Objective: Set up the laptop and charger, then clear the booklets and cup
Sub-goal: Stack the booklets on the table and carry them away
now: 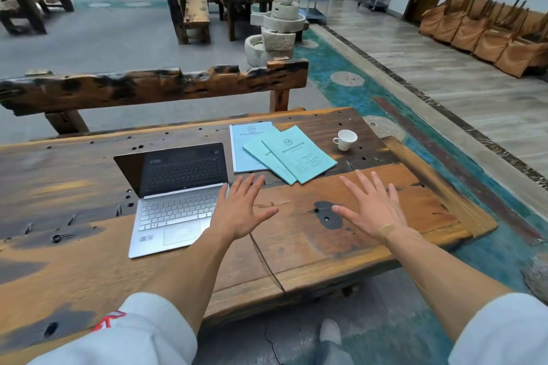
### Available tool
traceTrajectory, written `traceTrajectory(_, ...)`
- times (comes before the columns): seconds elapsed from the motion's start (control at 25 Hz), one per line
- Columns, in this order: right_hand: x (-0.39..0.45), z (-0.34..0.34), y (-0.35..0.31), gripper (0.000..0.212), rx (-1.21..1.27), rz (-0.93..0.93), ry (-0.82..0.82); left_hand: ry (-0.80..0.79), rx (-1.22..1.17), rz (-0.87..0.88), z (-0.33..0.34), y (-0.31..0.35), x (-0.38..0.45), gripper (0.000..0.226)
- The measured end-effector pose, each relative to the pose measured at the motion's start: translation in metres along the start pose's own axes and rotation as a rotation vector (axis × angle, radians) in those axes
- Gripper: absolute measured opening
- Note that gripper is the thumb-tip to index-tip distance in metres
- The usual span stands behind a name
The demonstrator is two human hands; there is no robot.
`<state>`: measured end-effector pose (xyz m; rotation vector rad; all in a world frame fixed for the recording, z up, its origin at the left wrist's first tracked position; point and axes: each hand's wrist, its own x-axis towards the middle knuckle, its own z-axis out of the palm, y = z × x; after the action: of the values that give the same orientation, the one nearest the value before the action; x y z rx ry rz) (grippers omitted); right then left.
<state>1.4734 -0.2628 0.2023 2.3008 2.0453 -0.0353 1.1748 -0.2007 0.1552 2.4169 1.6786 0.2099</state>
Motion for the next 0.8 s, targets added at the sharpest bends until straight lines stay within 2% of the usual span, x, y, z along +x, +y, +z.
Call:
traceTrajectory(0.36, 0.129, 0.013, 0.053, 0.08, 0.037, -0.074, -0.023, 0.023, 0.022, -0.108, 0.011, 0.028, 0.103, 0.09)
traceTrajectory(0.6, 0.231, 0.023, 0.1, 0.079, 0.073, -0.192, -0.061, 0.019, 0.002, -0.273, 0.026, 0.052, 0.175, 0.092)
traceTrajectory(0.8, 0.29, 0.037, 0.121, 0.078, 0.107, -0.24, -0.121, -0.002, -0.004, -0.341, 0.042, 0.066, 0.221, 0.093)
